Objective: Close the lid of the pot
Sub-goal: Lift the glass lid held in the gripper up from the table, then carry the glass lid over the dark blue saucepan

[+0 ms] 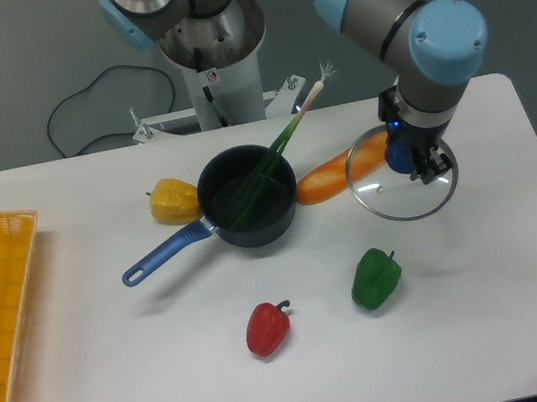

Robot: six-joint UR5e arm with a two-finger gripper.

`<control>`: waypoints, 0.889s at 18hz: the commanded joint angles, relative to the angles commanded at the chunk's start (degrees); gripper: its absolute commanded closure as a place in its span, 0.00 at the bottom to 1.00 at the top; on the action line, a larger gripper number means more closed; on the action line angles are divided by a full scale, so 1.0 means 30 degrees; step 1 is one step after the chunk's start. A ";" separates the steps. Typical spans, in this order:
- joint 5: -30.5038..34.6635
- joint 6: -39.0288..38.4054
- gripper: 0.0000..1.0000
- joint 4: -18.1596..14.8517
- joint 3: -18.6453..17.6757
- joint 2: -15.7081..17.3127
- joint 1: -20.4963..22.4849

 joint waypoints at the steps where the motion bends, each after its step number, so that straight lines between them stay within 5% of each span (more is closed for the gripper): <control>1: 0.0000 -0.0089 0.60 -0.0234 0.0000 0.0146 -0.0204; 10: 0.1874 -0.2842 0.60 -0.1407 -0.0234 0.0470 -0.1933; 16: 0.3718 -0.3573 0.60 -0.3370 -0.0235 0.1114 -0.2812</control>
